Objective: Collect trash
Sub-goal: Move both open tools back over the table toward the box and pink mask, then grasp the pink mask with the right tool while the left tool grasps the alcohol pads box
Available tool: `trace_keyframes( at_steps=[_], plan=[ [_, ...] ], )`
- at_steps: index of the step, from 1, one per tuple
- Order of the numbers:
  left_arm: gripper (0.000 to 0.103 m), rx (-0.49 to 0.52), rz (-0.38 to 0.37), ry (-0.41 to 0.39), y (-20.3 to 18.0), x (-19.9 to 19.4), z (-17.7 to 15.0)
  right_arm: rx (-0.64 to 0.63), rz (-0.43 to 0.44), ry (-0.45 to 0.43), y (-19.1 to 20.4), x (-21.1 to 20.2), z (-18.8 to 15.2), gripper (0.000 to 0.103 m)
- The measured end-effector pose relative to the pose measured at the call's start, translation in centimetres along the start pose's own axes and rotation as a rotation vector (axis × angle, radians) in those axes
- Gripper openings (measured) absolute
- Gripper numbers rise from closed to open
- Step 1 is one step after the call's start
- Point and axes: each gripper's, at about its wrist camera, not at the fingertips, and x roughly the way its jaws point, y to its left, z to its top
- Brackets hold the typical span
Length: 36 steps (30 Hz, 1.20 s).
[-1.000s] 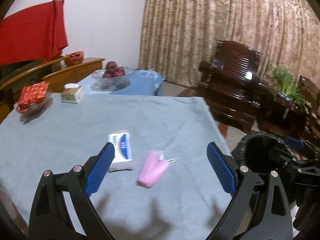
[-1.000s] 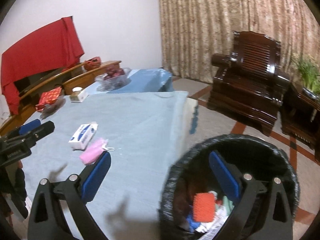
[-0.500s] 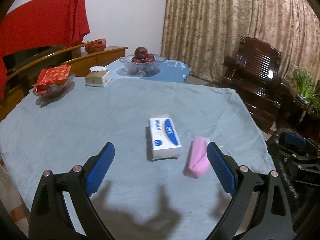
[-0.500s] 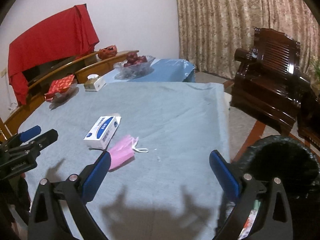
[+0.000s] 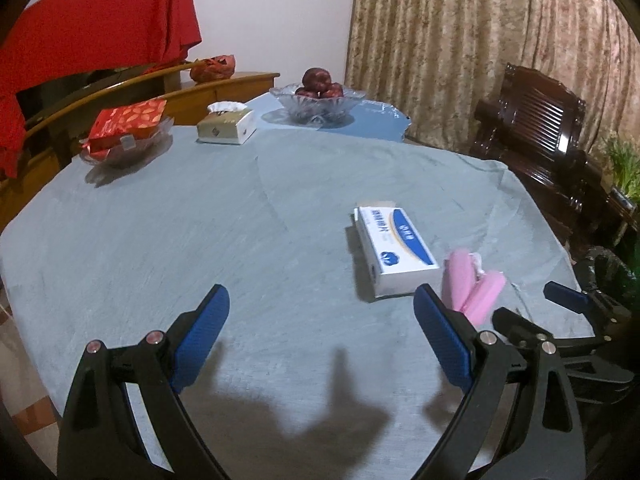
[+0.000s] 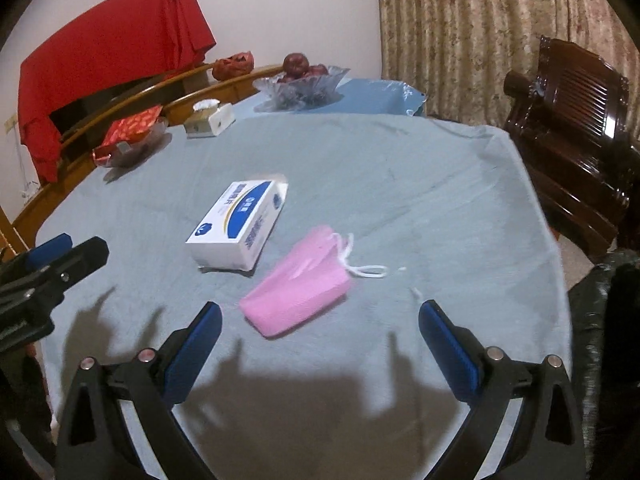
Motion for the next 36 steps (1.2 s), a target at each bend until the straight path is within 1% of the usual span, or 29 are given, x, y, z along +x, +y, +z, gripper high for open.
trace_keyframes(
  at_steps=[6,13,16,18,24,27,31,34,36],
  plan=[
    [0.091,-0.023,0.002,0.004,1.0,0.8,0.1,-0.025,-0.028,0.053,1.5,3.0,0.3,0.097],
    [0.091,-0.041,-0.003,0.004,1.3,1.2,0.3,-0.02,-0.072,0.113,1.3,4.8,0.5,0.097],
    [0.091,-0.046,-0.008,0.006,1.0,1.3,0.3,-0.033,-0.095,0.12,1.0,4.9,0.5,0.097],
    [0.091,-0.044,-0.011,0.007,0.9,1.4,0.3,-0.032,-0.116,0.122,0.4,4.8,0.5,0.097],
    [0.091,-0.046,-0.024,0.015,0.1,1.7,0.1,0.036,-0.171,0.11,-3.7,3.1,0.2,0.097],
    [0.091,-0.043,-0.031,0.021,-0.4,2.0,-0.1,0.065,-0.153,0.104,-4.7,2.3,-0.1,0.096],
    [0.091,-0.038,-0.034,0.026,-0.9,2.1,-0.2,0.049,-0.108,0.097,-4.0,2.6,0.1,0.095],
    [0.091,-0.036,-0.031,0.027,-1.1,2.0,-0.2,0.039,-0.077,0.105,-3.6,3.4,0.5,0.086],
    [0.091,-0.038,-0.03,0.031,-1.2,2.0,-0.1,0.028,-0.059,0.119,-3.3,4.1,0.6,0.072]
  ],
)
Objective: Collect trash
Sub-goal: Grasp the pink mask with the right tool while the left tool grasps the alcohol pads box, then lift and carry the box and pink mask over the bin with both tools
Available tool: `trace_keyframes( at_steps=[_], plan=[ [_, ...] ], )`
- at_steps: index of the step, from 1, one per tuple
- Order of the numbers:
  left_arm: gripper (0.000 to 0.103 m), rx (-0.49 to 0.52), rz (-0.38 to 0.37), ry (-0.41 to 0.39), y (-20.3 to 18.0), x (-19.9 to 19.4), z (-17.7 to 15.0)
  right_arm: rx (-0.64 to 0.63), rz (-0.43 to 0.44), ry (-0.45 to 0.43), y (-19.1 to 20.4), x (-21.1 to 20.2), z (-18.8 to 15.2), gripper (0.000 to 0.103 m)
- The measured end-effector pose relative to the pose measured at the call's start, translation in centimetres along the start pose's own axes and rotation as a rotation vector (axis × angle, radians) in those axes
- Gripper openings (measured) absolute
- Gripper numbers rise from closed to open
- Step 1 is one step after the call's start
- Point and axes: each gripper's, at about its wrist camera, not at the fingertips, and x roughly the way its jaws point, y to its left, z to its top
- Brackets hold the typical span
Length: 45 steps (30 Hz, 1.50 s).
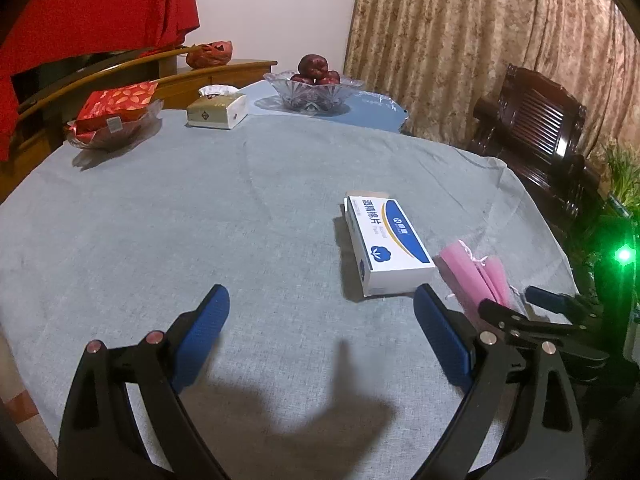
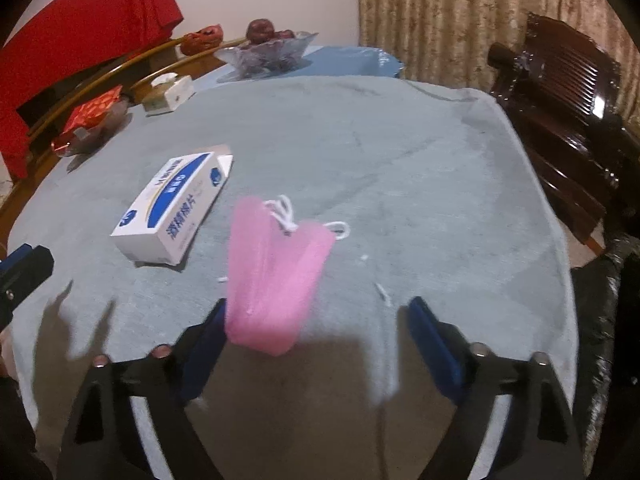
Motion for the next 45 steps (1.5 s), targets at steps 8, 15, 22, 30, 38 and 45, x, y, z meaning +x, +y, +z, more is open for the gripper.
trace_keyframes(
  at_steps=[8,15,22,30,38,45],
  plan=[
    [0.091,0.002,-0.011,0.014,-1.2,1.1,0.3,-0.005,0.064,-0.007,-0.8,-0.1,0.6,0.024],
    [0.091,0.013,-0.03,0.016,-3.4,2.6,1.2,0.034,0.055,-0.047,-3.0,-0.8,1.8,0.023],
    [0.091,0.046,-0.022,0.031,-5.7,5.6,2.1,0.051,0.045,-0.06,-4.3,-0.3,2.7,0.023],
    [0.091,0.042,0.009,0.078,-5.9,8.7,2.3,0.057,0.053,-0.048,-4.7,0.5,2.6,0.023],
    [0.065,0.034,0.013,0.154,-6.0,11.0,2.4,0.062,0.064,-0.041,-5.0,0.9,2.6,0.023],
    [0.053,0.023,0.002,0.145,-6.1,10.5,2.4,0.068,0.071,-0.041,-5.3,0.3,2.4,0.023]
  ],
)
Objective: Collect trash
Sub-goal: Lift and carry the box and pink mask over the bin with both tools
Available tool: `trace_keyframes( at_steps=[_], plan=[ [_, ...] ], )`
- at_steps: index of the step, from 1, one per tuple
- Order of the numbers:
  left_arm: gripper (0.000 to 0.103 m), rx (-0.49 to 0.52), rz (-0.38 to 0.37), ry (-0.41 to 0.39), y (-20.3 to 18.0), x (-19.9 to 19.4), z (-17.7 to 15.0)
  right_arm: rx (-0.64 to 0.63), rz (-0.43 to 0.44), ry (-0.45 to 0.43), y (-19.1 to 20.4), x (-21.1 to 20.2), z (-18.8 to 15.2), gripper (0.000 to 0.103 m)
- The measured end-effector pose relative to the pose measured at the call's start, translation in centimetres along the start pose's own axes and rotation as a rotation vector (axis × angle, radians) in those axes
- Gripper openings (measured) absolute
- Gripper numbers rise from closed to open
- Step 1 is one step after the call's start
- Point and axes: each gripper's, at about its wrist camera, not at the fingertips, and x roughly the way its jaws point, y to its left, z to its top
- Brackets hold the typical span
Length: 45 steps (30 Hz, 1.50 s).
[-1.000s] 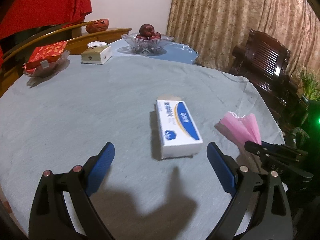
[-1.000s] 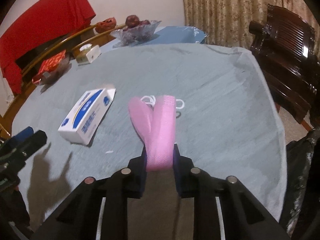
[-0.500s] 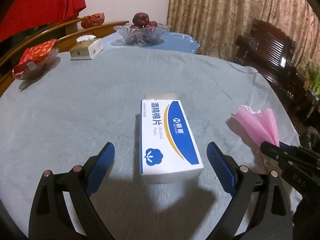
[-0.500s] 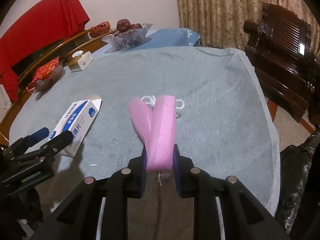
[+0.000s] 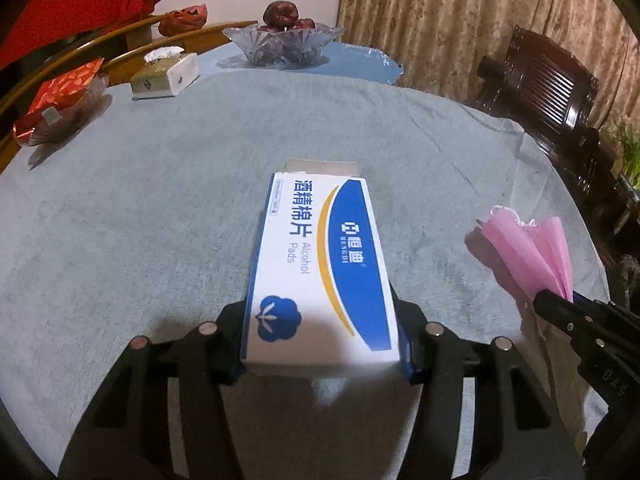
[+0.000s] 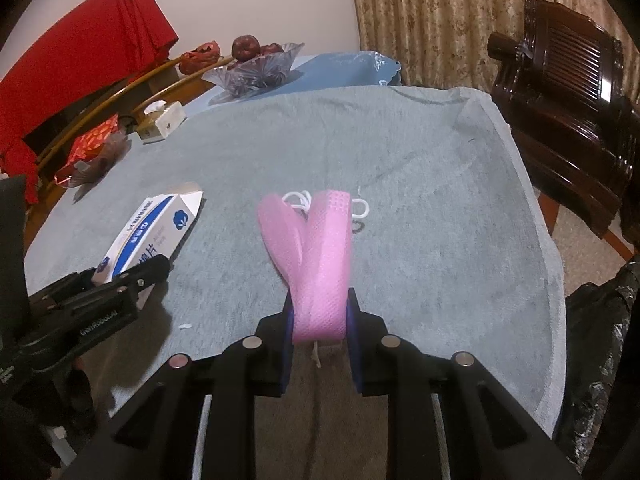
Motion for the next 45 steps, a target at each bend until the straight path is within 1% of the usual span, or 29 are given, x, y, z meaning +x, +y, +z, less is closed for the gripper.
trace_keyframes(
  at_steps=[3,9,17,20,24,30,37,45],
  plan=[
    [0.053,0.005,-0.015,-0.022,-0.4,-1.3,0.0,0.001,0.003,-0.009,0.0,-0.5,0.2,0.023],
    [0.053,0.024,-0.021,-0.072,-1.7,-4.5,0.2,-0.001,0.015,-0.037,0.1,-2.2,0.5,0.023],
    [0.054,0.029,-0.017,-0.097,-2.8,-7.9,0.0,-0.009,0.027,-0.091,0.2,-5.7,1.3,0.023],
    [0.053,0.018,-0.028,-0.104,-3.0,-9.0,0.0,-0.016,0.029,-0.112,0.2,-7.1,1.5,0.023],
    [0.053,0.016,-0.038,-0.127,-3.5,-10.8,0.1,-0.024,0.032,-0.135,-0.1,-9.1,1.4,0.023],
    [0.053,0.037,-0.047,-0.154,-5.2,-13.8,-0.1,-0.036,0.028,-0.172,-0.7,-12.4,1.1,0.023],
    [0.054,0.055,-0.087,-0.182,-7.5,-16.9,-0.6,-0.035,0.016,-0.205,-1.9,-16.3,0.3,0.023],
    [0.054,0.097,-0.154,-0.208,-10.9,-19.6,-1.5,-0.024,-0.016,-0.242,-3.7,-20.1,-0.9,0.023]
  ],
)
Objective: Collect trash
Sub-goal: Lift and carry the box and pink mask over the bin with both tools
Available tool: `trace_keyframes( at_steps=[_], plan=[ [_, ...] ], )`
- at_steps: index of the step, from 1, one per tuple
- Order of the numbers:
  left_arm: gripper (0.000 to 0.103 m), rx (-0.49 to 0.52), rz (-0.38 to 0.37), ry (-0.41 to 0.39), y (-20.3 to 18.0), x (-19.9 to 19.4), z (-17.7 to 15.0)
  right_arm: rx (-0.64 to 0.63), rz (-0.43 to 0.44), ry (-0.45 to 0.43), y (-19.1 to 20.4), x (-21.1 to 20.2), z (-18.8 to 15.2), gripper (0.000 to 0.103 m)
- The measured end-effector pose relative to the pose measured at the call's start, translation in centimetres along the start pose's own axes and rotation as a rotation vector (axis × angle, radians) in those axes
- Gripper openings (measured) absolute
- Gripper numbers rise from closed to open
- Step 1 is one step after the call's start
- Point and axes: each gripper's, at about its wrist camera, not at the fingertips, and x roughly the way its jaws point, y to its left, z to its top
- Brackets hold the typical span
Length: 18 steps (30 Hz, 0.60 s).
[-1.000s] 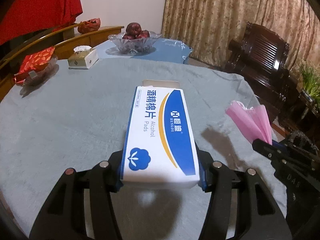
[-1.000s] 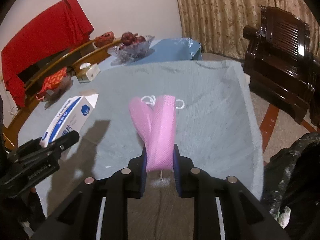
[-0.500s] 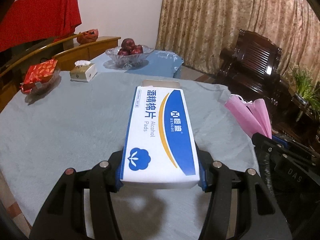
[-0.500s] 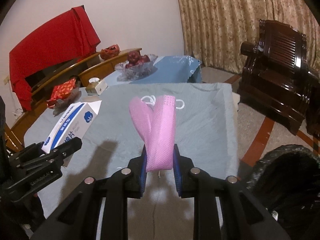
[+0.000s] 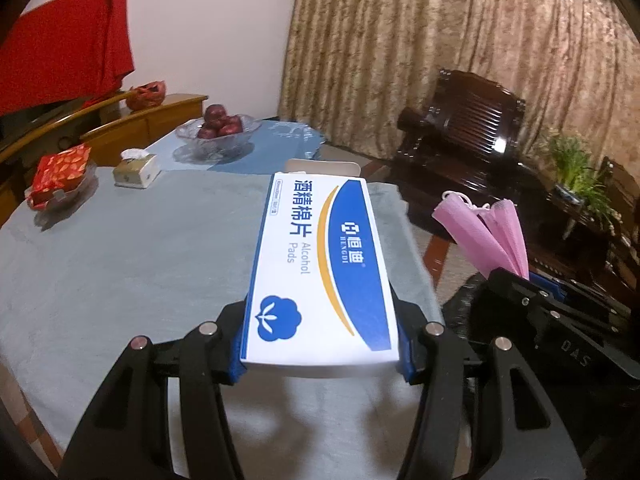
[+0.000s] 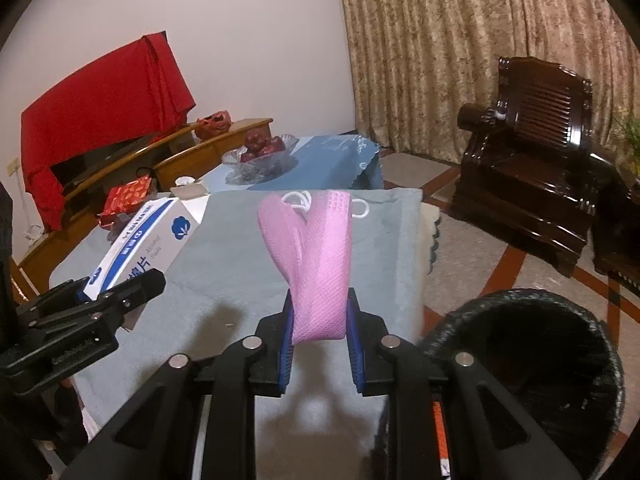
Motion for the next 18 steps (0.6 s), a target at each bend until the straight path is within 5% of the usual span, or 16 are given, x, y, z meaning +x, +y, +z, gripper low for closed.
trace_keyframes(
  at_steps=[18],
  plan=[
    [0.054,0.137,-0.165,0.008,-9.4,-0.6,-0.9,0.079,-0.133,-0.046,-6.7,-6.2,-1.9,0.023]
  ],
)
